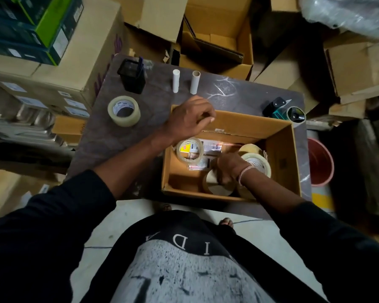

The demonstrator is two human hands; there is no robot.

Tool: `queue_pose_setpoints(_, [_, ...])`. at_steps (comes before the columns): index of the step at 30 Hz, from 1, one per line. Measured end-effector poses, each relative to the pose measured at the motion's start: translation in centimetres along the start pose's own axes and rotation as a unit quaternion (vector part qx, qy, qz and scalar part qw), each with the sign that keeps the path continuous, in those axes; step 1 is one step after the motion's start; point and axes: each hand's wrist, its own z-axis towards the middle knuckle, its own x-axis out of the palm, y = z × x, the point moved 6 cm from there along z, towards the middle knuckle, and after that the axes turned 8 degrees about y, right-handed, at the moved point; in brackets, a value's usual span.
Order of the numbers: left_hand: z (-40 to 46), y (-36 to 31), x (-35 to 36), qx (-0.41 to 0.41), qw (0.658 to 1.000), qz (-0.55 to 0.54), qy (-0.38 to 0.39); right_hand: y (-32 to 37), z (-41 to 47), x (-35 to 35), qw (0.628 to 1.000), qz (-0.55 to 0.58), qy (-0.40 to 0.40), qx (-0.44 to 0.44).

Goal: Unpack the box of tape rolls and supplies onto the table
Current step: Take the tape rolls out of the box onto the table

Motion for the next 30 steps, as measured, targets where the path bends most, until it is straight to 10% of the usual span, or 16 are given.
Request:
queue_pose_setpoints(15, [0.1,0.3,0.0,-0.011,1.0,-0.023,0.018,-11.1,-2.7,0.2,0.982,0.172,0.008,0.084])
queue_pose_setpoints(30, [-0.3,-1.1,-0.1,-0.014,1.0,-0.025,-0.005,-10.2,-6.4,-4.8,0.865,0.414,-0.275,-0.069])
